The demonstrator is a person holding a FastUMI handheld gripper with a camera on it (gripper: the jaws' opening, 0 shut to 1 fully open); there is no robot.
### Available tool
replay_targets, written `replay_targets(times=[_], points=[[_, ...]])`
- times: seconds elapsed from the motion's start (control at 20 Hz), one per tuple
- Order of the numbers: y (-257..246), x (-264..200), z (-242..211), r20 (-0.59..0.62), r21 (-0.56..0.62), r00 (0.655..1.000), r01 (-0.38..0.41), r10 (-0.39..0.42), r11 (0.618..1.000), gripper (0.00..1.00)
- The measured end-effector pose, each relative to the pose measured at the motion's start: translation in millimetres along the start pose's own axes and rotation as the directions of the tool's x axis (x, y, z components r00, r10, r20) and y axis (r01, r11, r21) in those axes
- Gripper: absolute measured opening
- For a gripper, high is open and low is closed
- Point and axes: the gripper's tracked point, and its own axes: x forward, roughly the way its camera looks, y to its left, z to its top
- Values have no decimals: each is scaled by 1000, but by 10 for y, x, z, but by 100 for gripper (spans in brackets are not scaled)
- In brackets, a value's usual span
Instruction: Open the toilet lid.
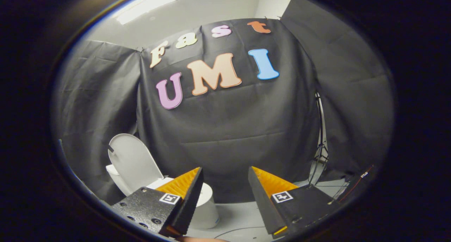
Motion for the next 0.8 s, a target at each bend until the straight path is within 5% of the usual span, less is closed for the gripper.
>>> replay_targets(times=[0.8], points=[[-82,-519,-116,-28,30,1000,8,-8,1000,79]])
